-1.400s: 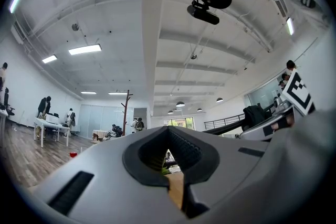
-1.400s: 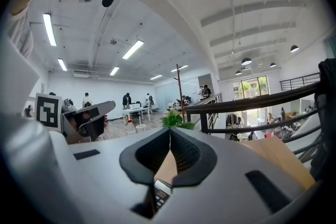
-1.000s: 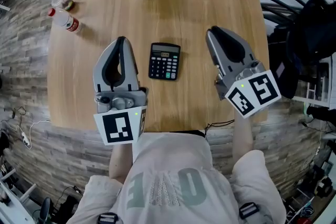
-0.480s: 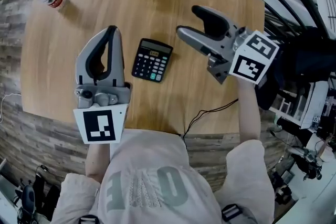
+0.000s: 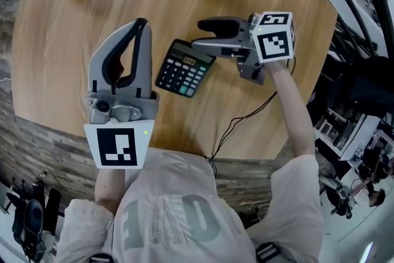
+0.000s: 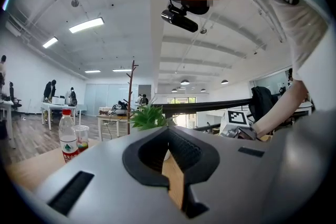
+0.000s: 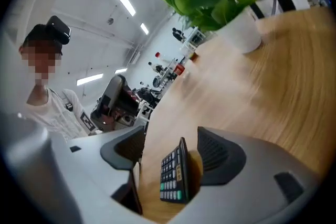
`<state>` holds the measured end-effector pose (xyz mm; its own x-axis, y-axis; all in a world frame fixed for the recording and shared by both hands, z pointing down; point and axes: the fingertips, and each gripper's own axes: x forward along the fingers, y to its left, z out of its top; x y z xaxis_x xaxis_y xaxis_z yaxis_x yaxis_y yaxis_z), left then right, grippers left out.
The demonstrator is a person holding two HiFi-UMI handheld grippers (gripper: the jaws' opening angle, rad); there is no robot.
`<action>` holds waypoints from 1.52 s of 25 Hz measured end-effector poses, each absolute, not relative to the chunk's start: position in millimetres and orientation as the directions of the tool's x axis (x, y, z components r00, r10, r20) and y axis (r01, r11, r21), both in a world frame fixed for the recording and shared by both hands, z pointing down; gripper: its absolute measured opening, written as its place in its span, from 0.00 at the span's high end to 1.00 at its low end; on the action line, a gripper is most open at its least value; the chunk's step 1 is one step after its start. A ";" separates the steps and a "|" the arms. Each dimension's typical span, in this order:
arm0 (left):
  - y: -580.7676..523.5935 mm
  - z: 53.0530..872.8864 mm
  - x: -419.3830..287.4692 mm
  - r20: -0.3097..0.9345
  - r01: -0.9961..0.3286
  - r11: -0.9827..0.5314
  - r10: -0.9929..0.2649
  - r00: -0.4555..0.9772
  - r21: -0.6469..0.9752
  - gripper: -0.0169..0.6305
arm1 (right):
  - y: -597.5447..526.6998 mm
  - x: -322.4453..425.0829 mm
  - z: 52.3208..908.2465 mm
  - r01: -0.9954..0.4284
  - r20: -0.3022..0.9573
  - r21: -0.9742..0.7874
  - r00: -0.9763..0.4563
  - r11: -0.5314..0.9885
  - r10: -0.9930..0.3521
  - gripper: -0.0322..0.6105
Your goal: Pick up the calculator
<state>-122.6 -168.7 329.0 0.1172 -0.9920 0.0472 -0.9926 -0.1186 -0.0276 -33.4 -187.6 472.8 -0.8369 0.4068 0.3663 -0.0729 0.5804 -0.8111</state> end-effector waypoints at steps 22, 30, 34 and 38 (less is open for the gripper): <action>-185.0 382.1 -123.6 0.131 -0.992 -0.114 -0.984 0.120 0.046 0.96 | -120.7 -20.8 524.6 -0.065 0.275 -0.958 -0.500 0.281 0.821 0.45; -181.3 378.0 -124.2 0.120 -0.992 -0.121 -0.985 0.126 0.046 0.96 | -110.5 -15.4 532.1 -0.083 0.351 -0.934 -0.381 0.346 0.856 0.46; -178.9 374.1 -125.8 0.118 -0.992 -0.116 -0.986 0.121 0.043 0.96 | -113.1 -10.9 542.8 -0.093 0.442 -0.895 -0.307 0.436 0.843 0.60; -176.9 368.5 -129.8 0.102 -0.993 -0.106 -0.989 0.110 0.041 0.96 | -117.7 -6.4 551.4 -0.084 0.531 -0.845 -0.245 0.528 0.811 0.72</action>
<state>-129.8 -176.9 368.5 0.1100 -0.9886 0.1023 -0.9935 -0.1063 0.0415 -6.4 -117.7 551.4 -0.2448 0.8111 0.5312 -0.0841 0.5280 -0.8451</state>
